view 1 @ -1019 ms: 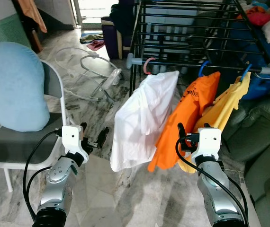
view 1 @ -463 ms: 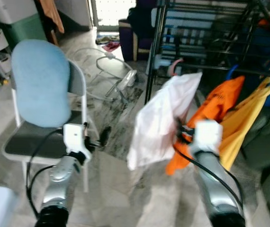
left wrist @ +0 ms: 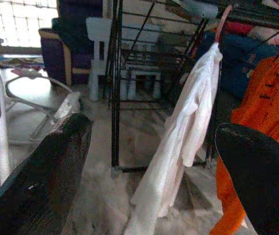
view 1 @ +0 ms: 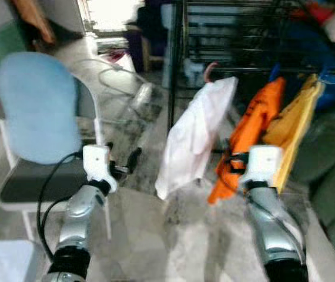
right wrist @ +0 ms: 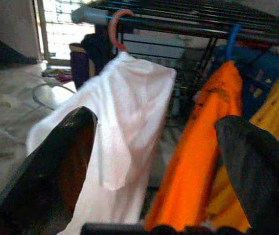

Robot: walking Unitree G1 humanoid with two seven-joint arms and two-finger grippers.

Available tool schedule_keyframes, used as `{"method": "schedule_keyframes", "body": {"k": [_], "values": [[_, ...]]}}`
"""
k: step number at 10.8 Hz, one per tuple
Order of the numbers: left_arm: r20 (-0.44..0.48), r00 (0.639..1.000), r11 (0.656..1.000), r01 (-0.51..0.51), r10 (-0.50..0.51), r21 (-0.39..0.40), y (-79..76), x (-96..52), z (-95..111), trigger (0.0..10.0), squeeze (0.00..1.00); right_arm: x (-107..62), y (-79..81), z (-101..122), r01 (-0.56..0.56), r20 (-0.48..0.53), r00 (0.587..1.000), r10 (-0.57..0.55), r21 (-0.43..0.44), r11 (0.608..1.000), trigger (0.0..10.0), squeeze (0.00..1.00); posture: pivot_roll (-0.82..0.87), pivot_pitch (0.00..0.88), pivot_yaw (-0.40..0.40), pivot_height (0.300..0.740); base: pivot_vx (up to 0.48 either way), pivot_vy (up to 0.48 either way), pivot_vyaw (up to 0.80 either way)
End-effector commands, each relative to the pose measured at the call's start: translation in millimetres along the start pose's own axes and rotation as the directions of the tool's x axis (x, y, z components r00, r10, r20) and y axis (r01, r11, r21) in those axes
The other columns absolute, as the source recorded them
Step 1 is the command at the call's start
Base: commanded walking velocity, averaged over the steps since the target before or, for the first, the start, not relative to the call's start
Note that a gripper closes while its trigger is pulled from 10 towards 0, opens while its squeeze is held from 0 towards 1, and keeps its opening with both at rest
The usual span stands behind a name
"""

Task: Hang hanger

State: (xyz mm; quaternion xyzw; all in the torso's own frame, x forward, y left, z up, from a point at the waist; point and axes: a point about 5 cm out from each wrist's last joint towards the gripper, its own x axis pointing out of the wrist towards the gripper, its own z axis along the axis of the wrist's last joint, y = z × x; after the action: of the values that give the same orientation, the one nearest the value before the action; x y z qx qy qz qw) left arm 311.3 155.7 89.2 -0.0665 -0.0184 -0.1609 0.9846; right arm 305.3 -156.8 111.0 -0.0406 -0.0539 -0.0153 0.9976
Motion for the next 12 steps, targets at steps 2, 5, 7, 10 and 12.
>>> {"method": "schedule_keyframes", "body": {"k": [2,5,7,10,12], "values": [[0.011,1.0,1.0,0.021,-0.021,0.005,-7.2,5.1,0,10.0,0.0,1.6,-6.8,4,0.023,0.016,1.0,-0.023,-0.009,1.0,10.0,0.0,-0.12,0.106,0.034,0.74,0.298,0.0,0.0],[0.004,0.999,0.999,0.042,-0.042,-0.006,-12.7,2.9,-5,10.0,0.0,-2.4,-5.4,1,0.01,0.005,1.0,-0.01,-0.012,1.0,10.0,0.0,-0.11,0.112,0.035,0.74,0.424,0.0,0.0],[0.001,0.999,0.999,0.049,-0.049,-0.005,-13.5,2.9,-7,10.0,0.0,-2.5,-1.9,2,0.005,0.01,1.0,-0.005,-0.013,1.0,10.0,0.0,-0.11,0.109,0.037,0.74,0.469,0.0,0.77],[0.001,0.999,0.999,0.048,-0.048,-0.003,-10.5,3.7,-6,10.0,0.0,-1.3,-2.8,1,0.015,0.007,1.0,-0.015,-0.004,1.0,10.0,0.0,-0.1,0.105,0.042,0.74,0.457,0.0,0.15],[-0.006,0.998,0.998,0.062,-0.062,-0.004,-14.3,4.0,-9,10.0,0.0,0.2,-2.0,0,0.024,0.007,1.0,-0.024,0.003,1.0,10.0,0.0,-0.1,0.097,0.05,0.74,0.45,0.0,0.0]]}}
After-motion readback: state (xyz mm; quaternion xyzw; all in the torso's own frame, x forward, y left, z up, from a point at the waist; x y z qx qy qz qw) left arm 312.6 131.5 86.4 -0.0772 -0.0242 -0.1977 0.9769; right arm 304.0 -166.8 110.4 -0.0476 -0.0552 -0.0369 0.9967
